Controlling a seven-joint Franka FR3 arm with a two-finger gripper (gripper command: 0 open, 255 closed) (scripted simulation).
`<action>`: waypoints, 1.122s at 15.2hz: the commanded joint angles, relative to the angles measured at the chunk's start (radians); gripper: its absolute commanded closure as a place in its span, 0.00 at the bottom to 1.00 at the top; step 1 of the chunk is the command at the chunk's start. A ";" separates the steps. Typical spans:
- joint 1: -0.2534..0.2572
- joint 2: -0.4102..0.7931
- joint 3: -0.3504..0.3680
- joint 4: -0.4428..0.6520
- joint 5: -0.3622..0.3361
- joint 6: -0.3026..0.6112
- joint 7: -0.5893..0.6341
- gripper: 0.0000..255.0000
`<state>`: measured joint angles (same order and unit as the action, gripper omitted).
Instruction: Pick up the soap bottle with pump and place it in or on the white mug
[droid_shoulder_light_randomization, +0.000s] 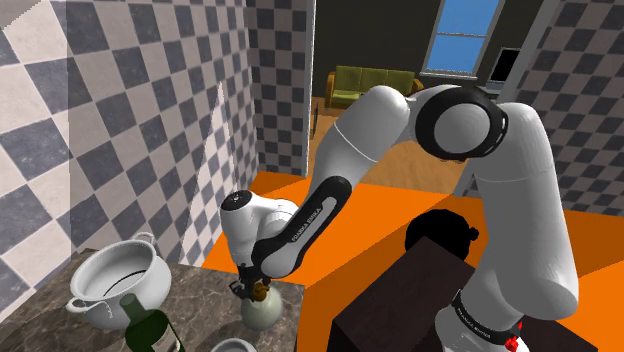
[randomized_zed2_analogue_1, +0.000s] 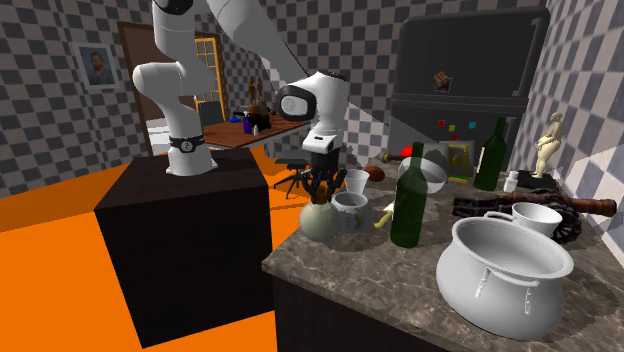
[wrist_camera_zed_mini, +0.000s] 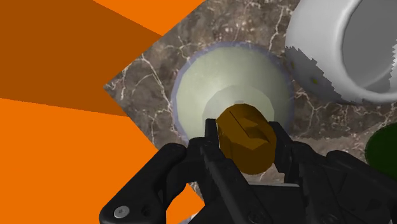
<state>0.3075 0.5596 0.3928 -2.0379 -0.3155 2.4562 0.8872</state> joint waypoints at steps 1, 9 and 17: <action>-0.009 -0.024 0.010 -0.004 0.013 -0.019 -0.009 1.00; -0.036 -0.110 0.047 -0.010 0.062 -0.094 -0.041 1.00; -0.059 -0.190 0.077 -0.001 0.112 -0.175 -0.072 1.00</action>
<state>0.2515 0.3819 0.4648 -2.0392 -0.2109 2.2923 0.8186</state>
